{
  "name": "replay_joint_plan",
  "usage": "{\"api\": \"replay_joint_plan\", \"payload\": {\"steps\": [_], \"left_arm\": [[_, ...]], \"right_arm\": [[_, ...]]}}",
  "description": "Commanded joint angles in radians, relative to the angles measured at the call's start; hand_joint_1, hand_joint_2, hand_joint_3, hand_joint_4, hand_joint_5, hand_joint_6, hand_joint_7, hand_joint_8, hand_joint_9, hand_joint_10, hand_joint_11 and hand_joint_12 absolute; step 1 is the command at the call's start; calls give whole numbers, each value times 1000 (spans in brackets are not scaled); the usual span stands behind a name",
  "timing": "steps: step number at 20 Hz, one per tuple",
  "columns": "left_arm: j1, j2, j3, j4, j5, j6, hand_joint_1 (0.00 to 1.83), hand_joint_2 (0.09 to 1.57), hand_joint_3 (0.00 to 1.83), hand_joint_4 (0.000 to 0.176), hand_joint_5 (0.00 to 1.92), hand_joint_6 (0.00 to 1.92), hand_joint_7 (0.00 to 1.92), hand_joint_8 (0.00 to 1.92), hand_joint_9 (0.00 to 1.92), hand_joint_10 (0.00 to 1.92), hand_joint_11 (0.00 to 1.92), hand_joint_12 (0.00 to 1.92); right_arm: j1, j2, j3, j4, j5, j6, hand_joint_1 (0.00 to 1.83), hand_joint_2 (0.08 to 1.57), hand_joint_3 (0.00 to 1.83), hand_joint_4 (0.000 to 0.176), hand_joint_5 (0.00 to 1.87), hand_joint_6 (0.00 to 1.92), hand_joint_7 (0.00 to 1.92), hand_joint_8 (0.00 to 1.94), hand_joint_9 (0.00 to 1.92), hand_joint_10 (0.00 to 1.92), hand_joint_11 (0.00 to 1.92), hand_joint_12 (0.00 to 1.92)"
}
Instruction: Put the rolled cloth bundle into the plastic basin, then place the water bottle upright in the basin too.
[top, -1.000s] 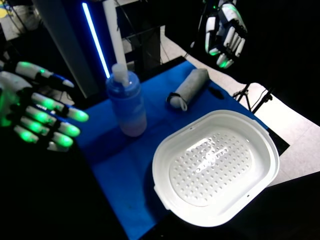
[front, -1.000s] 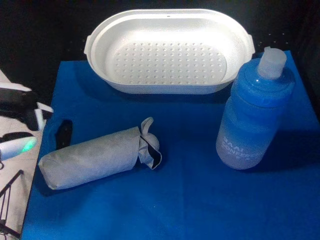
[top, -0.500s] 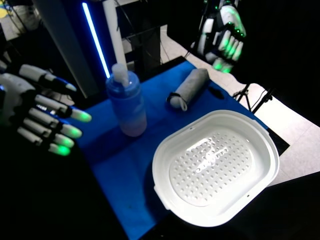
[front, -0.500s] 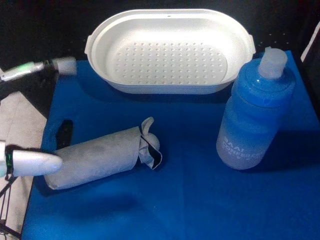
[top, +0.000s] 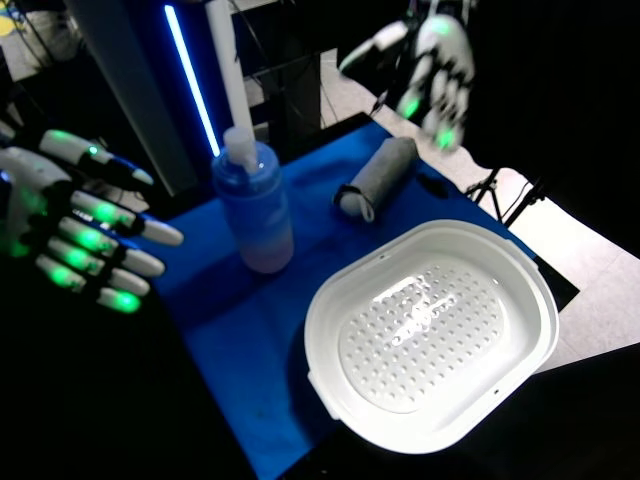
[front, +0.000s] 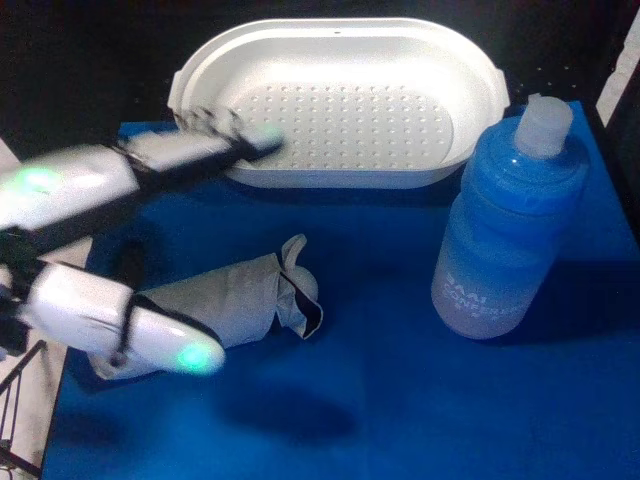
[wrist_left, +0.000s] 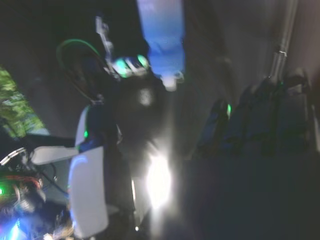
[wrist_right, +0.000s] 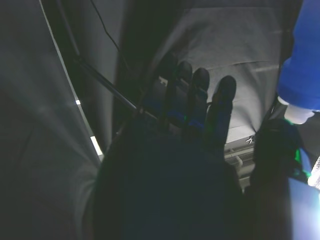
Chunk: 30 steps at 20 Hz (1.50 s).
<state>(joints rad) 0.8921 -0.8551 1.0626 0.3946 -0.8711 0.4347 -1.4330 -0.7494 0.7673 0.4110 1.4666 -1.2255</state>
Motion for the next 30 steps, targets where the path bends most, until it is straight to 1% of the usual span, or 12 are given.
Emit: {"api": "replay_joint_plan", "payload": {"steps": [1, 9, 20, 21, 22, 23, 24, 25, 26, 27, 28, 30], "left_arm": [[-24, -9, 8, 0, -23, -17, 554, 808, 4, 176, 0, 0, 0, 0, 0, 0, 0, 0], [-59, -46, 58, 103, 228, 11, 645, 871, 3, 176, 0, 0, 0, 0, 0, 0, 0, 0], [-119, -106, 78, 205, 402, 95, 709, 847, 0, 176, 6, 3, 0, 0, 0, 0, 0, 0], [-119, -112, 79, 211, 407, 96, 705, 854, 3, 176, 24, 9, 0, 0, 0, 0, 3, 1], [-120, -114, 80, 212, 408, 96, 673, 914, 1, 176, 111, 1, 154, 1, 195, 8, 105, 83], [-120, -114, 80, 212, 407, 95, 755, 992, 10, 100, 278, 14, 455, 47, 484, 110, 99, 662], [-120, -114, 79, 212, 403, 95, 815, 1054, 8, 58, 435, 18, 639, 110, 481, 655, 53, 1263], [-120, -116, 79, 211, 401, 95, 984, 1203, 9, 0, 716, 1075, 518, 1341, 502, 1711, 365, 1876], [-120, -117, 80, 210, 396, 95, 1155, 1180, 0, 9, 376, 1577, 520, 1802, 638, 1879, 696, 1912], [-120, -117, 80, 205, 390, 95, 1484, 1181, 0, 82, 513, 1918, 711, 1920, 1007, 1921, 1310, 1921], [-121, -119, 82, 202, 387, 95, 1646, 1150, 0, 135, 659, 1921, 777, 1921, 1145, 1921, 1361, 1921], [-123, -126, 91, 190, 384, 96, 1761, 1143, 0, 171, 721, 1921, 934, 1921, 1343, 1921, 1452, 1921]], "right_arm": [[9, 7, 6, -3, 123, 12, 360, 1532, 0, 74, 349, 0, 224, 0, 159, 0, 0, 411], [8, 8, 5, -3, 123, 15, 356, 1535, 0, 60, 359, 1, 222, 0, 161, 2, 0, 385], [8, 5, 5, -3, 123, 17, 368, 1524, 0, 62, 374, 0, 244, 0, 184, 1, 0, 431], [8, 5, 5, -3, 123, 17, 369, 1521, 0, 75, 375, 0, 241, 0, 185, 1, 0, 434], [8, 6, 5, -3, 123, 17, 373, 1516, 0, 76, 380, 1, 242, 0, 189, 1, 0, 440], [8, 6, 5, -3, 123, 17, 381, 1518, 0, 71, 380, 1, 245, 1, 190, 1, 0, 416], [8, 6, 5, -3, 123, 17, 379, 1514, 0, 73, 381, 1, 247, 1, 191, 1, 0, 409], [8, 6, 5, -3, 123, 17, 362, 1511, 0, 79, 383, 1, 247, 1, 198, 3, 0, 419], [8, 5, 5, -3, 123, 17, 366, 1514, 0, 78, 382, 0, 248, 1, 191, 1, 0, 398], [8, 5, 5, -3, 123, 17, 380, 1518, 1, 70, 379, 0, 243, 0, 187, 0, 0, 384], [8, 4, 5, -3, 123, 17, 384, 1518, 0, 71, 381, 1, 244, 1, 188, 1, 0, 382], [8, 4, 5, -3, 123, 17, 416, 1520, 0, 75, 385, 1, 239, 0, 187, 2, 0, 386]]}}
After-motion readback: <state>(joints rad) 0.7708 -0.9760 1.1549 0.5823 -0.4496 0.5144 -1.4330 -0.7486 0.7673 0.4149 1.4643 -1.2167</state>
